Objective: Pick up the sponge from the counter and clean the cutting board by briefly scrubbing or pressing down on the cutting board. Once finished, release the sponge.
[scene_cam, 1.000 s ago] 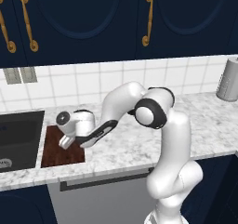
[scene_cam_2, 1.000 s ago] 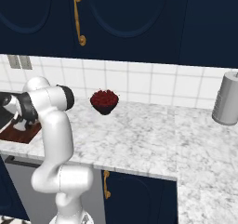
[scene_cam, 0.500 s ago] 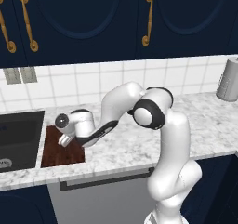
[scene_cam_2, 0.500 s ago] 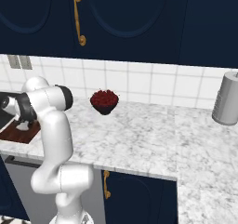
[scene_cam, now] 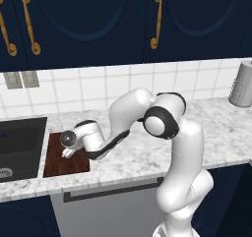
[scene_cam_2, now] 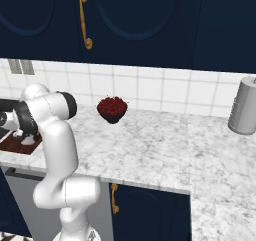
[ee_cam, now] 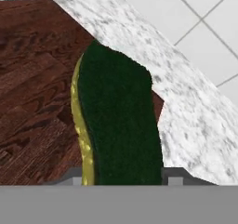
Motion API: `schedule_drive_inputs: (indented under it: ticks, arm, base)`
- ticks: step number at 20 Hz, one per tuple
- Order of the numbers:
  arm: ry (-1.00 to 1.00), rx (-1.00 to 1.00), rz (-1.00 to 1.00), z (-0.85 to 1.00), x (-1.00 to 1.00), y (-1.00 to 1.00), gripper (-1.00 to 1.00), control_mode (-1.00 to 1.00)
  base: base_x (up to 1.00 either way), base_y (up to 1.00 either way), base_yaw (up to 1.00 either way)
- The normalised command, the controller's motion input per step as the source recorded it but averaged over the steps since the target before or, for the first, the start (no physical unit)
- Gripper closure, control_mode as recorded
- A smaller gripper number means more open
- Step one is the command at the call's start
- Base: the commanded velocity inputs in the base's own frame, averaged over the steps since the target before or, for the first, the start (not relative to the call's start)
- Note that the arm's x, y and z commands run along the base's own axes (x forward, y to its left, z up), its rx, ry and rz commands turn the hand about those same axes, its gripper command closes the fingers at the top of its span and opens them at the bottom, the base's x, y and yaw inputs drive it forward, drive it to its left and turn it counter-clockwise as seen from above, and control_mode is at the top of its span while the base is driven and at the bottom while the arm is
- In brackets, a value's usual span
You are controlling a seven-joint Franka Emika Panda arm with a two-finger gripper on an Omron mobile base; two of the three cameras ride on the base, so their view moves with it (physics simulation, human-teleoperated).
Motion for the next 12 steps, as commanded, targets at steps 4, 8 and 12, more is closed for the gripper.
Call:
schedule_drive_inputs:
  ticks: [4, 8, 12]
  arm:
    - [0.0, 0.16, 0.01, 0.0, -1.0, 0.02, 1.0, -1.0]
    - [0.0, 0.21, 0.02, 0.0, -1.0, 0.0, 1.0, -1.0]
    - [0.0, 0.27, 0.05, 0.0, -1.0, 0.0, 1.0, -1.0]
  base:
    - [0.0, 0.0, 0.0]
    - [0.0, 0.0, 0.0]
    - [0.0, 0.0, 0.0]
